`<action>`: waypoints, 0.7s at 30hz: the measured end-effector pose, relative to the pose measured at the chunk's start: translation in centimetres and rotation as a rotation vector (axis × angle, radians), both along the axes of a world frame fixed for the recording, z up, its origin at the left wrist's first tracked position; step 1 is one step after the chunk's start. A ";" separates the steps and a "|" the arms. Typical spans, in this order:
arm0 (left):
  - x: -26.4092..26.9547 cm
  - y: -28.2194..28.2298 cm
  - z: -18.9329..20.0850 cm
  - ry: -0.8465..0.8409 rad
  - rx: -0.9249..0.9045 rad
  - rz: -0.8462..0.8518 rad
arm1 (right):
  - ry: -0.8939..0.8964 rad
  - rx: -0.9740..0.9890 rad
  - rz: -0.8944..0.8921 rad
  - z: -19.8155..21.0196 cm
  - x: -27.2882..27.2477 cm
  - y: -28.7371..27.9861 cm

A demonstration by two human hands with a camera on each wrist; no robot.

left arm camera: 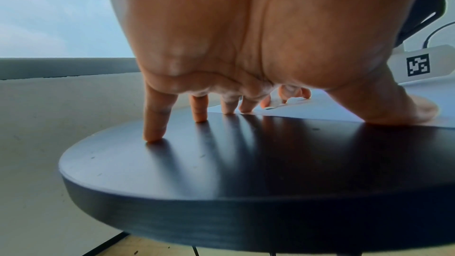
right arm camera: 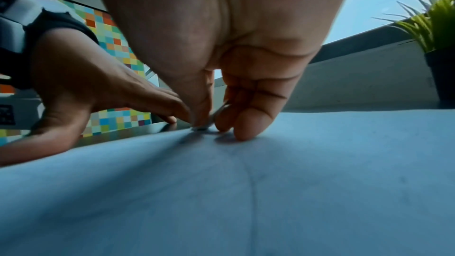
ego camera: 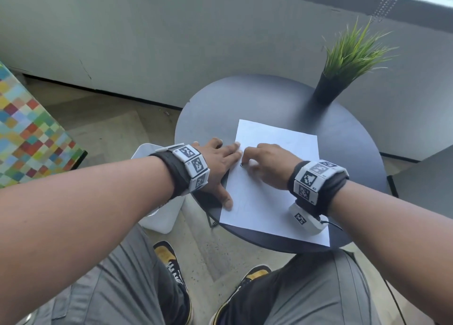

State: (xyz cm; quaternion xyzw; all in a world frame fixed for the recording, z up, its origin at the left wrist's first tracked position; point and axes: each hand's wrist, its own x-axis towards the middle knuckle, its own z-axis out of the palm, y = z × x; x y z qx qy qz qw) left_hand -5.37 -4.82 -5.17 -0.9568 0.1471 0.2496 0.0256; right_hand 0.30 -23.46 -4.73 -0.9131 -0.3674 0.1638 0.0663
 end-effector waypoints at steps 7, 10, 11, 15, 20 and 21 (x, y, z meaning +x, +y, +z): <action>-0.1 -0.1 0.0 0.011 0.035 -0.003 | -0.090 -0.007 0.083 -0.2 -0.7 -0.3; -0.2 -0.2 0.1 0.016 0.052 -0.009 | -0.046 -0.065 0.352 -0.1 -3.3 -0.1; -0.3 -0.3 0.2 0.016 0.056 -0.010 | -0.067 -0.085 0.386 0.2 -3.1 -0.1; -0.3 -0.6 0.4 0.011 0.066 -0.012 | -0.221 -0.056 0.193 0.5 0.3 -0.6; -0.3 -0.8 0.5 0.030 0.100 -0.011 | -0.087 -0.117 0.463 0.6 -3.4 0.5; -0.3 -0.8 0.5 0.025 0.101 -0.017 | -0.105 -0.113 0.441 0.9 -2.6 0.5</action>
